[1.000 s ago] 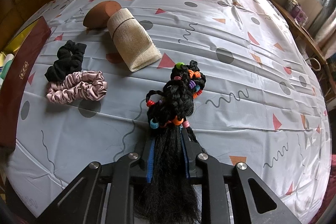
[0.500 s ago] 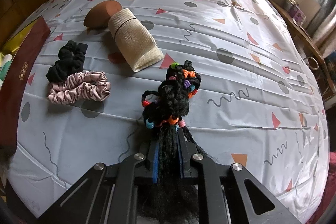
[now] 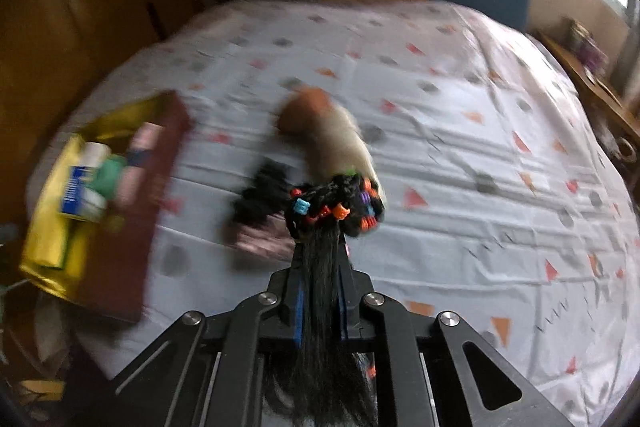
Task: Organize soft objects
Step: 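Carry the black beaded hair piece into the gold tray and open the right tool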
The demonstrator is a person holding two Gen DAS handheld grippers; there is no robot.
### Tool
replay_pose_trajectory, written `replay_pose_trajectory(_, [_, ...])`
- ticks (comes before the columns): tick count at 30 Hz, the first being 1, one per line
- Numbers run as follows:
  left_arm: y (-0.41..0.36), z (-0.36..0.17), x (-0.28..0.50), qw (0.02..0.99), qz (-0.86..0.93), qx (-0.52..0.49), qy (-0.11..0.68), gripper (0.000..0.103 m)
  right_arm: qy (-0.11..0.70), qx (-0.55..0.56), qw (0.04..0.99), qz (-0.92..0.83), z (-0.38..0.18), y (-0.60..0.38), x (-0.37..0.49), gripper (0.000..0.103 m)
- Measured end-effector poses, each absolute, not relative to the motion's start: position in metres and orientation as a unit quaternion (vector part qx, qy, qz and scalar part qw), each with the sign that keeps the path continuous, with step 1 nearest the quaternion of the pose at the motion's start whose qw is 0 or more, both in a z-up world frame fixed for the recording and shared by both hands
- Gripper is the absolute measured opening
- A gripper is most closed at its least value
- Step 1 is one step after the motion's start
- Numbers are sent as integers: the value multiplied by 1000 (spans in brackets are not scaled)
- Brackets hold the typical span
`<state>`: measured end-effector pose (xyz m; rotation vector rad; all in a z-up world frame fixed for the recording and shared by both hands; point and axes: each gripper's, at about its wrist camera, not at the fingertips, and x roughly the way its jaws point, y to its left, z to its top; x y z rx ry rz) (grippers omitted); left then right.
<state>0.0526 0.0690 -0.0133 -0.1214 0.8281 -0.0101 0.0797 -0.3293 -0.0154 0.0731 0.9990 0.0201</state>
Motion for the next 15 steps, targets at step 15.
replay_pose_trajectory(15, [80, -17, 53, 910, 3, -71, 408, 70, 525, -38, 816, 239, -12, -113, 121, 11])
